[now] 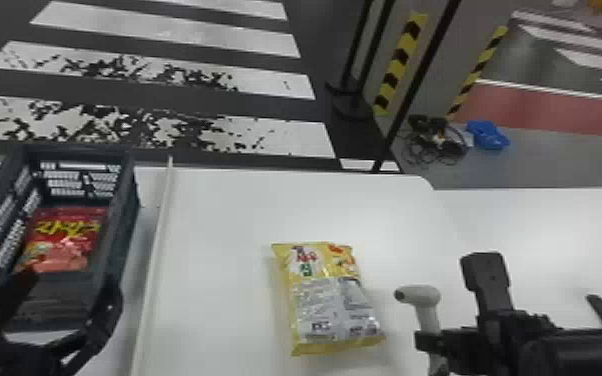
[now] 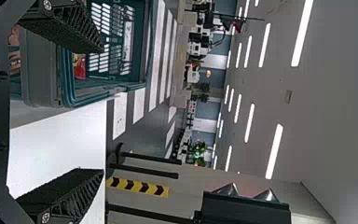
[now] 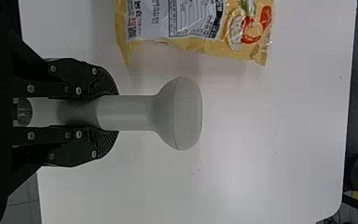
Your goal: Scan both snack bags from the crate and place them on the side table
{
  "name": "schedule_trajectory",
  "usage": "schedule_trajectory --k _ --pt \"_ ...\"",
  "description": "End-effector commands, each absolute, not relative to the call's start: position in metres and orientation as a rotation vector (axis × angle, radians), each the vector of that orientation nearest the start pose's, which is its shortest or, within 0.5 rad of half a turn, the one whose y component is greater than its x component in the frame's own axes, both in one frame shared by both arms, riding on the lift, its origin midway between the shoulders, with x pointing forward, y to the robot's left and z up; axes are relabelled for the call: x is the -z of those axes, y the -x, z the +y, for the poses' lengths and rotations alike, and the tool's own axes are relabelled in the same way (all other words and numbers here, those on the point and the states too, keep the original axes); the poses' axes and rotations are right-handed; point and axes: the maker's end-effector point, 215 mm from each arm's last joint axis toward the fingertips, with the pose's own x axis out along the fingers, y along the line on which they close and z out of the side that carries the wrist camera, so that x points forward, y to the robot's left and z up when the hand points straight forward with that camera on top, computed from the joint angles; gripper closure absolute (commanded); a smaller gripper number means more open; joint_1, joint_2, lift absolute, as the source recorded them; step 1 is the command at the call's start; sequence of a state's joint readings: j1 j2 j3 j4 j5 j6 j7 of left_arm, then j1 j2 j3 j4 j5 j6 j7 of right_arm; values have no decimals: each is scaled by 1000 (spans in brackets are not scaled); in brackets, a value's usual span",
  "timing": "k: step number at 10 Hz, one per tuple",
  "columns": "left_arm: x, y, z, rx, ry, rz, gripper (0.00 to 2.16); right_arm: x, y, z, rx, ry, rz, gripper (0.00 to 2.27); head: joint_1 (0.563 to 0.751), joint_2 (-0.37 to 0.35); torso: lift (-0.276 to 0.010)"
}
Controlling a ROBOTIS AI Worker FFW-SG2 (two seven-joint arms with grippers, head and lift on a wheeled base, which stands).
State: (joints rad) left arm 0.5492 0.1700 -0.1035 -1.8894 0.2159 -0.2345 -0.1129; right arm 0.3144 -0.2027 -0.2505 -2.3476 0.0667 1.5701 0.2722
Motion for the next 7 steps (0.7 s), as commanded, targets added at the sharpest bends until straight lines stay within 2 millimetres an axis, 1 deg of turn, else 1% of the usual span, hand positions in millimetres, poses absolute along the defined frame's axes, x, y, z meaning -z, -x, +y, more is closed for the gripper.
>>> schedule_trajectory --k 1,3,4,5,6,7 --pt "377 -410 179 237 122 14 83 465 -338 -390 136 26 1071 2253 695 -298 -95" --pt "379 -411 178 238 120 24 83 462 -381 -418 131 74 989 2253 695 -314 -95" --pt "381 -411 179 237 119 30 83 463 -399 -431 124 69 956 2253 695 -324 -95" --pt "381 -412 180 237 116 31 83 462 -421 -443 123 87 895 2253 695 -334 -95" --pt "382 -412 180 237 116 33 83 462 -436 -453 116 96 855 2253 695 -342 -95" --pt "383 -412 180 236 118 34 83 468 -444 -463 114 93 845 2253 695 -345 -95"
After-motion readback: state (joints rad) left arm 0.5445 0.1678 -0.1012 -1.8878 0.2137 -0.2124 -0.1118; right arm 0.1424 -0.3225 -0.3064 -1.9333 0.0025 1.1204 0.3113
